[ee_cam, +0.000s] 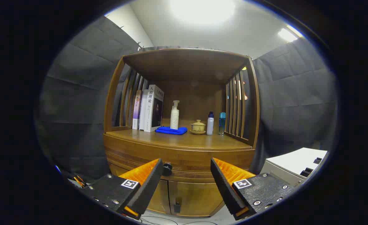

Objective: Pull open the drawer, take out the items inside it, and place them on the countertop above the cabinet.

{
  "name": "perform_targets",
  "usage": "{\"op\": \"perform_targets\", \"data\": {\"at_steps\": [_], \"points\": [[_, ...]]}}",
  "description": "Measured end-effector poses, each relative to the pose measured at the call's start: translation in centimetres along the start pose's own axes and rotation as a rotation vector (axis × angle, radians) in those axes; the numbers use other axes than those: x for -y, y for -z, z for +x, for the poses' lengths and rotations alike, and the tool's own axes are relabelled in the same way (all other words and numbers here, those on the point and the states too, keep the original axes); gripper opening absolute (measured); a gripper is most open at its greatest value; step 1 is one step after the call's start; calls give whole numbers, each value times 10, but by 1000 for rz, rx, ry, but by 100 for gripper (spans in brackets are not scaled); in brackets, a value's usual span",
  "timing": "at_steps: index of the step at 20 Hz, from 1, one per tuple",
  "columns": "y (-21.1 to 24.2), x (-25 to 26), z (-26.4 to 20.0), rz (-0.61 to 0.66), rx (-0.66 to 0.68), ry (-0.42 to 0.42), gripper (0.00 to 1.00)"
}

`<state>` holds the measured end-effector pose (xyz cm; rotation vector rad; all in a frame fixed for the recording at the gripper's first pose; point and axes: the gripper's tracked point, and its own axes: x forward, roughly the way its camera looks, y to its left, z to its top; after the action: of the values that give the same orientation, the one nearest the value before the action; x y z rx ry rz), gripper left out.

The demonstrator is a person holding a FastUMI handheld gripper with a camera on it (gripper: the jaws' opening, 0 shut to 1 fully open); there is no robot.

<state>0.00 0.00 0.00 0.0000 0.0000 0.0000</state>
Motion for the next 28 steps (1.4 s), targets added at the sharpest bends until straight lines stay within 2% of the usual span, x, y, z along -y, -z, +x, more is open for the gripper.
{"op": "perform_targets", "data": {"at_steps": [28], "points": [[14, 4, 8, 90, -54, 12, 95]]}}
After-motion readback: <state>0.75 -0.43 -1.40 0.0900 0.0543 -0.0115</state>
